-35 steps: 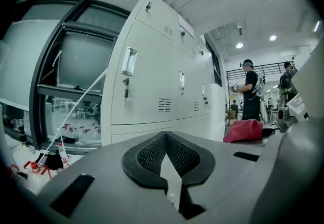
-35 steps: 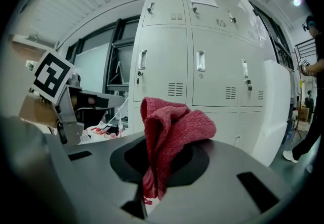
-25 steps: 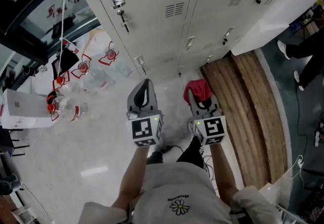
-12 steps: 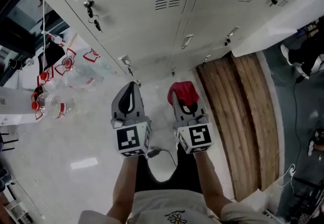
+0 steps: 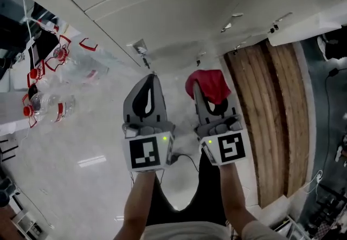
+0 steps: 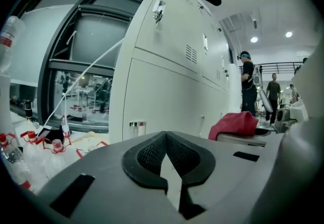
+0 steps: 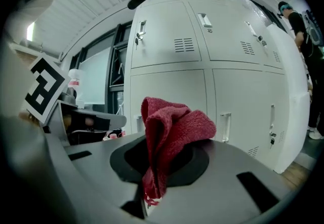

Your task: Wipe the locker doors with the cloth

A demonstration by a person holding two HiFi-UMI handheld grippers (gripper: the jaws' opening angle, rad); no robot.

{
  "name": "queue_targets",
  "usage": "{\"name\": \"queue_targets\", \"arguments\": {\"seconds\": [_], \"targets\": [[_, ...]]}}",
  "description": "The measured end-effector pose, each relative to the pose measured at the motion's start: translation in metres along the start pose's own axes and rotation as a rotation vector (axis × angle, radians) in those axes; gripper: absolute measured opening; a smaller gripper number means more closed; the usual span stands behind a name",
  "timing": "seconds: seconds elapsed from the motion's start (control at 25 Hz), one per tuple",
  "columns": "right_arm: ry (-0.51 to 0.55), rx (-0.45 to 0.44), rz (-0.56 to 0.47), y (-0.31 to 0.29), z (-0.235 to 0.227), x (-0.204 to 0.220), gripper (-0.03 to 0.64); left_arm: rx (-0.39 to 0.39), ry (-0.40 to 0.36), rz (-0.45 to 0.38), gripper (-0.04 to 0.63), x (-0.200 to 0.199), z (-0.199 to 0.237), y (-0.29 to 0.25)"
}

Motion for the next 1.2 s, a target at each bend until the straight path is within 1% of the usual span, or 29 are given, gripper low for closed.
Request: {"name": "queue_targets", "arguments": {"seconds": [0.12,0.24,0.32,0.4,0.6,0.68,0.76,0.88,0.96,1.16,1.2], "targets": [[0.022,-0.062,-0.009,-0.014,0.006,0.002,0.031,-0.008,-0.010,-0.007,0.017,0.012,0.005,-0.006],[0.088,-0.114,-0.006,-0.021,0.009,-0.008,0.031,-0.007,0.007,-0.011,0.017,0.021,0.007,-0.008],[0.118,-0.158,-0.041,-0.030,0.016,-0.018,0.031,-0.024,0.012,0.004,0.017,0.025,0.015,-0.006],[0.126,-0.197,-0.087,-0.040,0.024,-0.032,0.031,-0.044,0.008,0.007,0.017,0.025,0.023,-0.006],[0.184,-0.271,-0.198,-0.065,0.051,-0.074,0.031,-0.071,0.008,0.002,0.017,0.014,0.037,-0.003],[0.215,-0.284,-0.244,-0.078,0.063,-0.090,0.031,-0.090,-0.006,-0.016,0.017,0.007,0.044,0.001],[0.250,-0.290,-0.267,-0.091,0.074,-0.100,0.031,-0.107,-0.016,-0.025,0.017,0.001,0.050,0.005],[0.290,-0.302,-0.256,-0.106,0.086,-0.104,0.031,-0.133,-0.006,-0.031,0.017,-0.005,0.059,0.011],[0.296,-0.297,-0.255,-0.113,0.091,-0.103,0.031,-0.144,0.002,-0.026,0.017,-0.005,0.064,0.013],[0.342,-0.275,-0.258,-0.126,0.103,-0.098,0.031,-0.138,-0.033,0.008,0.017,0.007,0.074,0.015],[0.355,-0.274,-0.253,-0.128,0.104,-0.098,0.031,-0.141,-0.028,0.006,0.017,0.008,0.073,0.015]]}}
Point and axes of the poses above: the fingertips, and each gripper's own axes: y backward along the fingers, z to its left, x out of its underside, the point moved 10 cm from there along y, backward along the fingers, and after that the axes turned 6 degrees about -y, right-handed, at the moved point
